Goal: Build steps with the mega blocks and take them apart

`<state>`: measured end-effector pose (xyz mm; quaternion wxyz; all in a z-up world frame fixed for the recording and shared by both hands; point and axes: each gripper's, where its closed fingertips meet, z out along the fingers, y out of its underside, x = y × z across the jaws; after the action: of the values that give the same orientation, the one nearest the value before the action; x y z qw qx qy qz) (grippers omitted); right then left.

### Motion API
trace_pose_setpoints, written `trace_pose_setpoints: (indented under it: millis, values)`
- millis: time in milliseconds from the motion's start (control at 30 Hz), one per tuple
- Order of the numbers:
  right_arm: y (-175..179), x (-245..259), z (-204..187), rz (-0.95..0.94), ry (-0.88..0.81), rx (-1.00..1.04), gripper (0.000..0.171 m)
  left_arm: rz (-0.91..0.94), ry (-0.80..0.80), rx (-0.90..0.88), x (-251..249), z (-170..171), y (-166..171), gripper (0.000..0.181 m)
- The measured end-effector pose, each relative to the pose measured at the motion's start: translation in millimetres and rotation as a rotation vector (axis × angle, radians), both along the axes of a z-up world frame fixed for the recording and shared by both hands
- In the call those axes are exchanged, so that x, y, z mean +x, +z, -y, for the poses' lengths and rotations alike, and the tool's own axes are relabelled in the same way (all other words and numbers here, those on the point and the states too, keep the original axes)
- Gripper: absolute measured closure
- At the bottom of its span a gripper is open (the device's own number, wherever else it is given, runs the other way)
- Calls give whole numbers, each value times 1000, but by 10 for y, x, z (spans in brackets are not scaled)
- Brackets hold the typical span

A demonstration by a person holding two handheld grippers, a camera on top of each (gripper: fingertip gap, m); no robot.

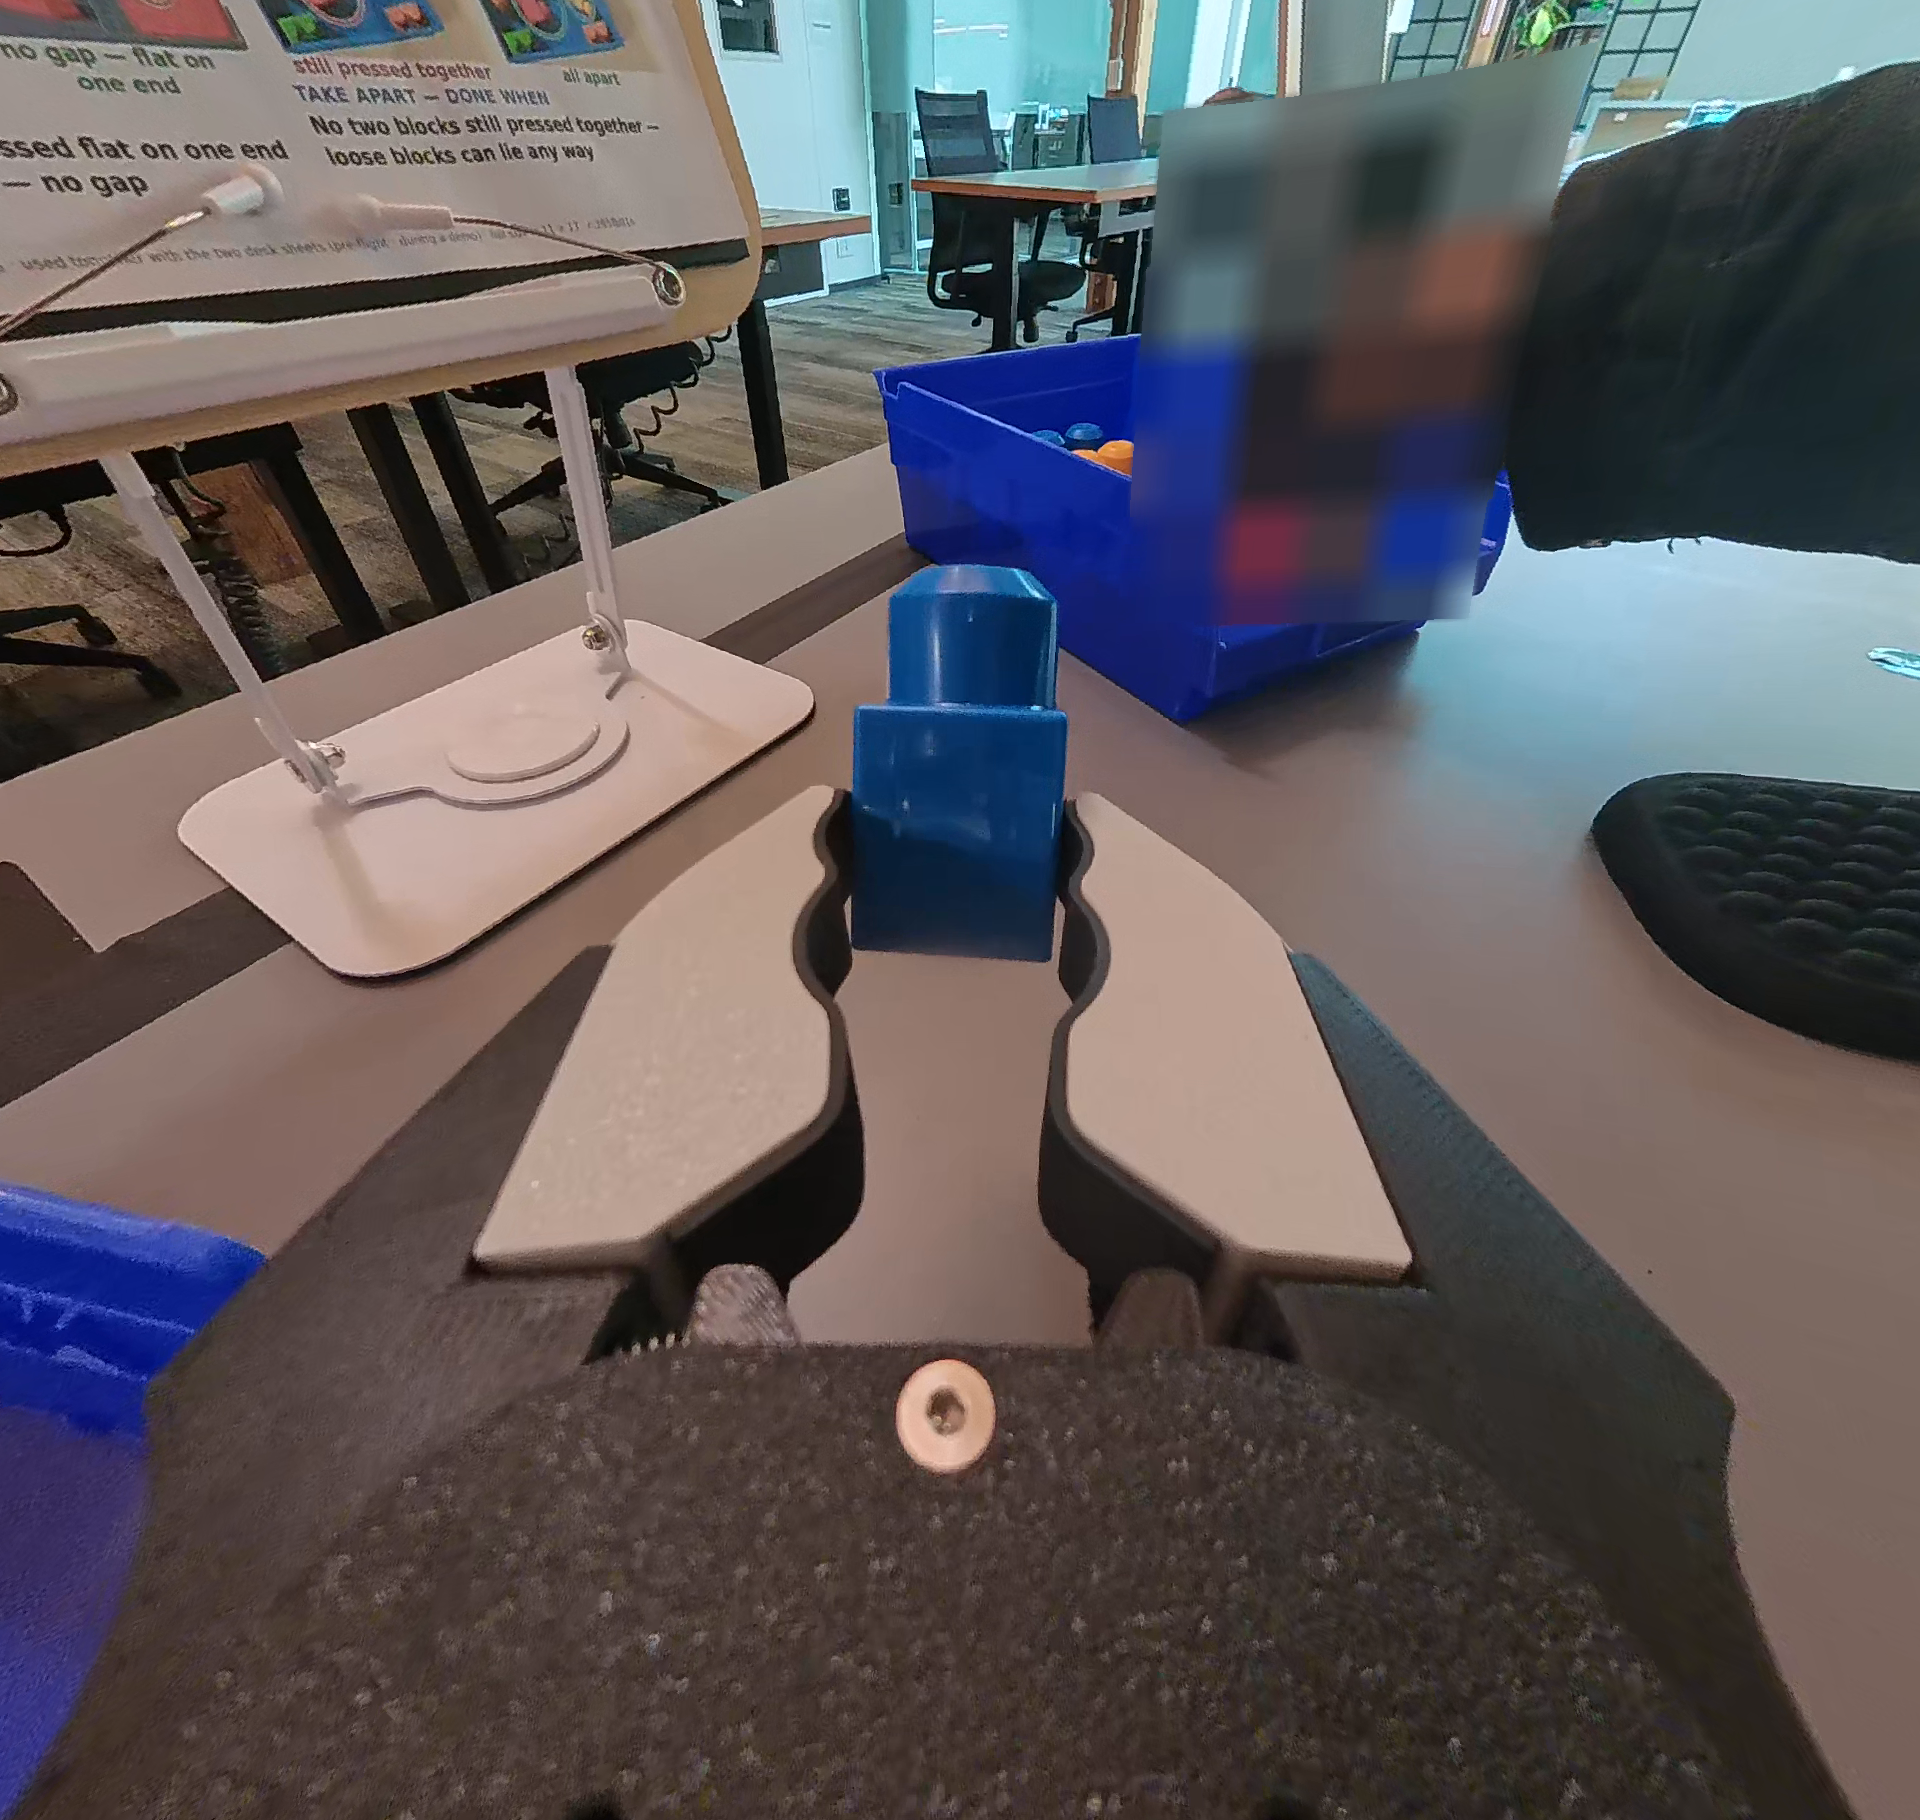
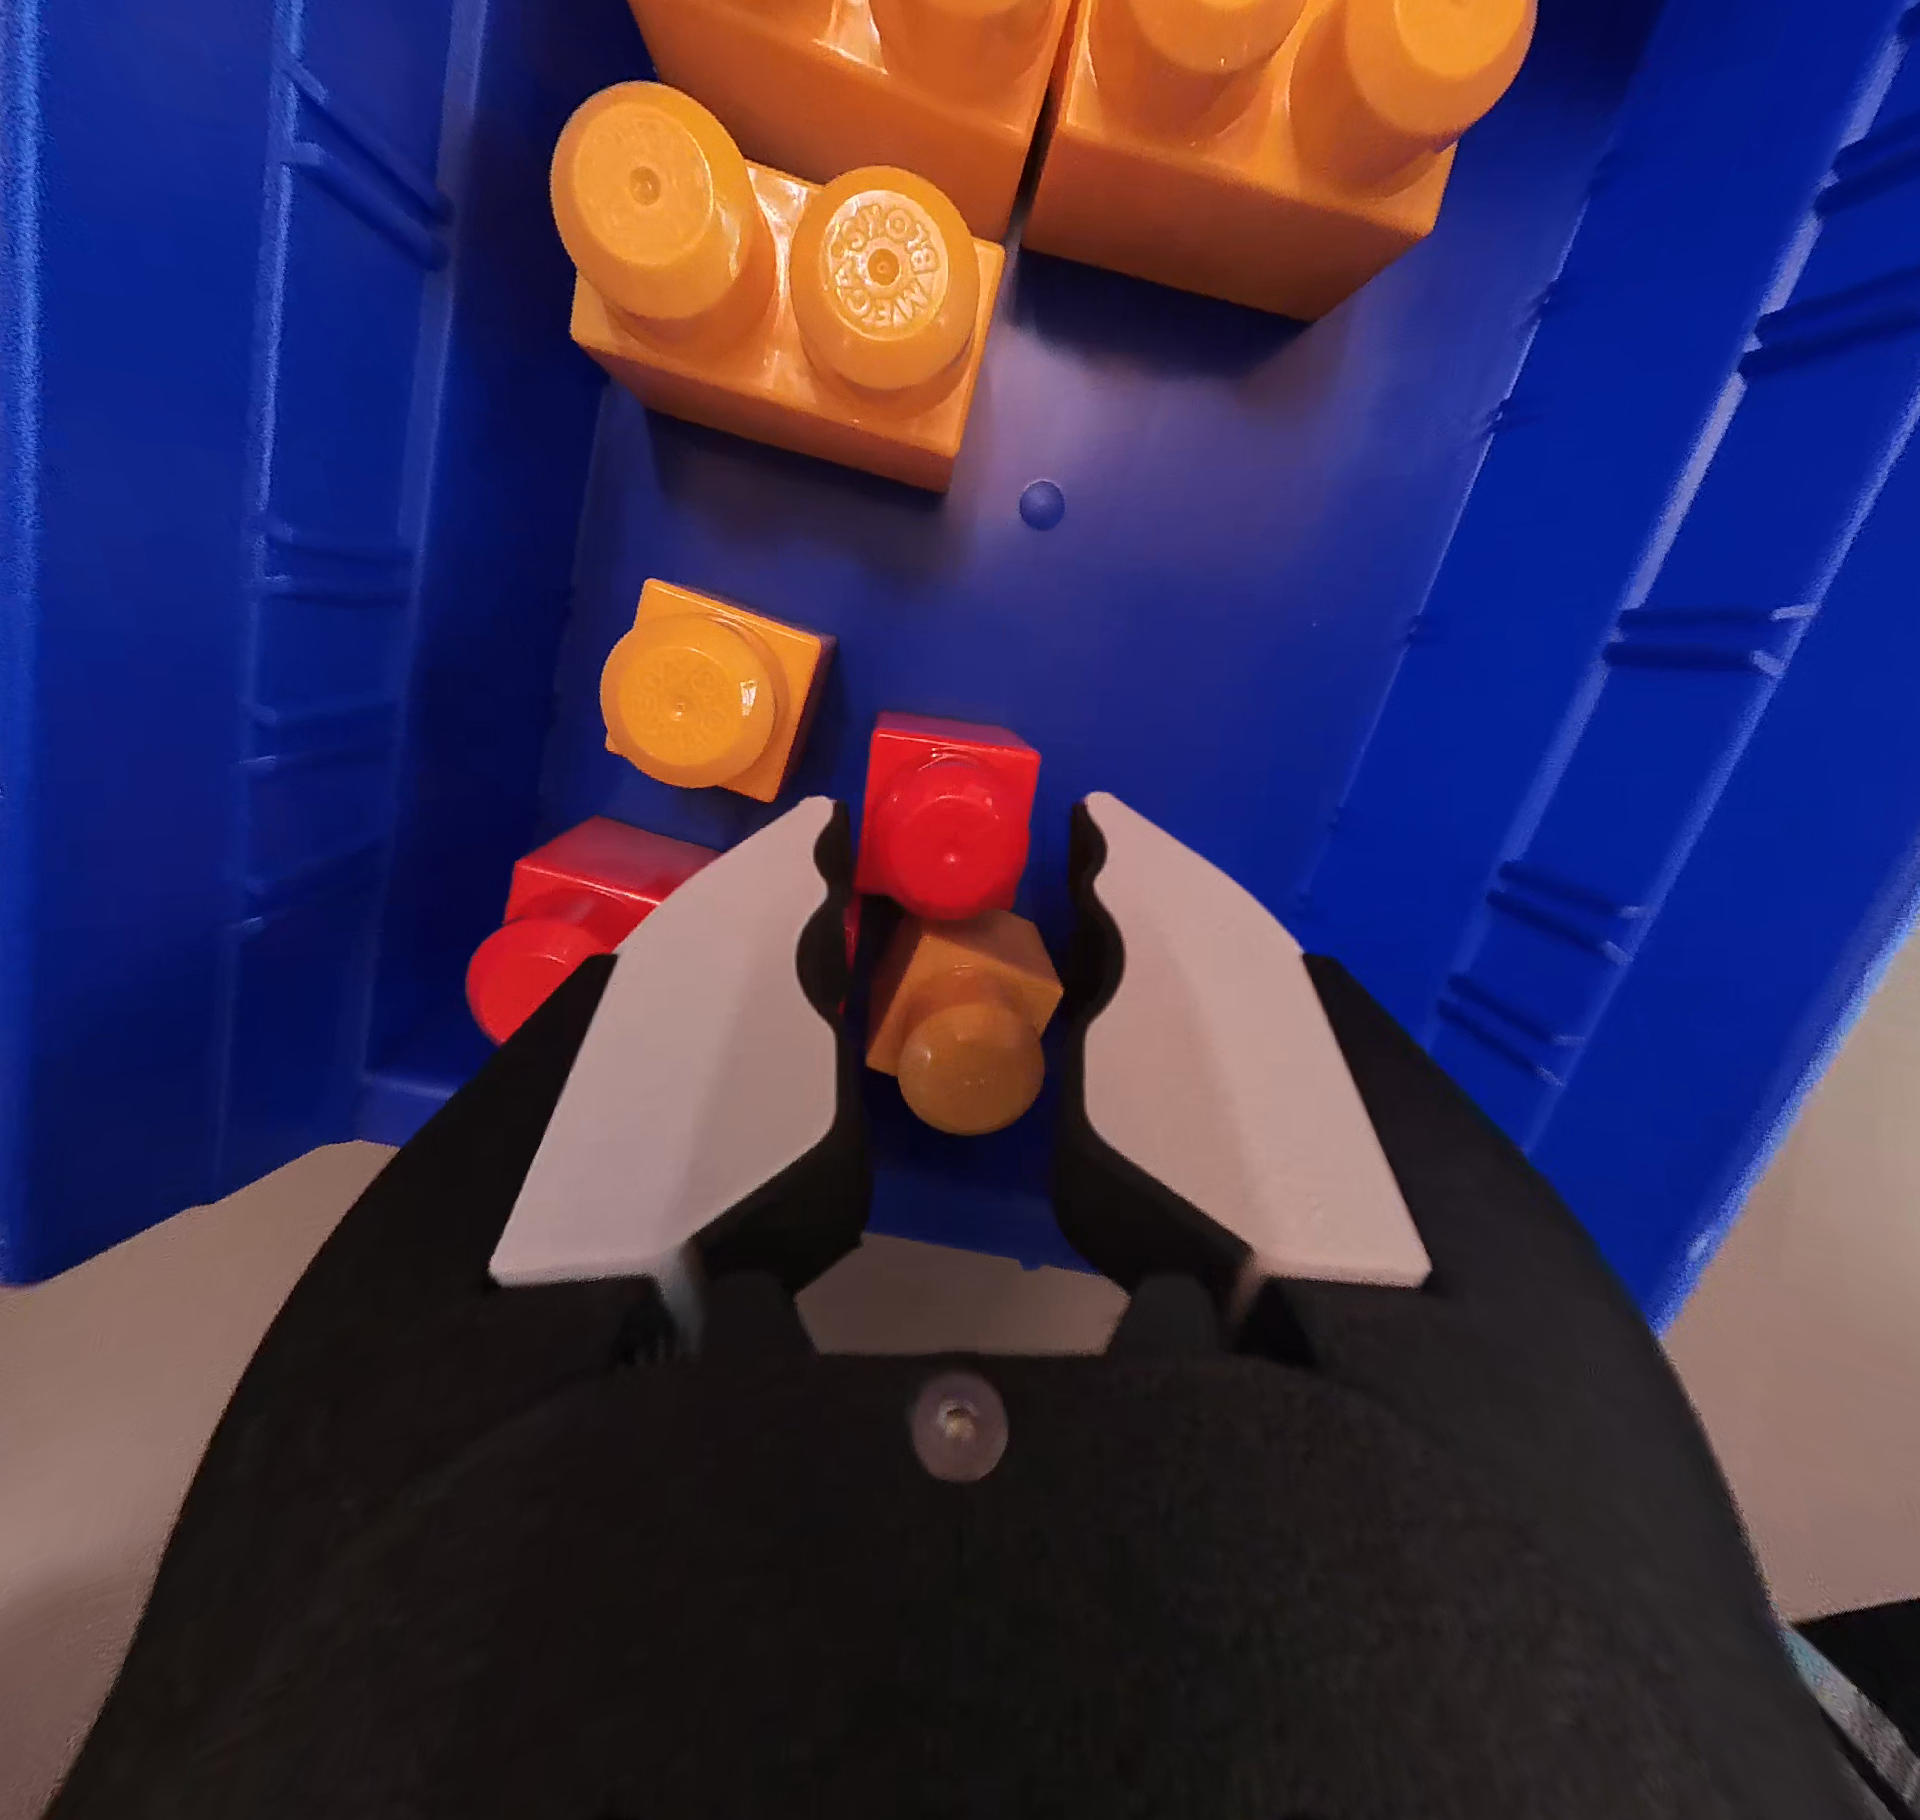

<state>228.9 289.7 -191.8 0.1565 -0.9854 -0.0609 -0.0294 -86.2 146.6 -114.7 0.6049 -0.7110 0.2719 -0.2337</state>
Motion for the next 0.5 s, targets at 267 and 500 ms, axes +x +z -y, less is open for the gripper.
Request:
trace_pose_setpoints:
  millis: [267, 500]
  values:
    - [440, -41, -78, 33, 94, 260, 126, 42, -55, 44, 63, 77, 111, 144]
    - [726, -373, 196, -79, 116, 559, 132, 68, -77, 57, 171, 130, 138, 144]
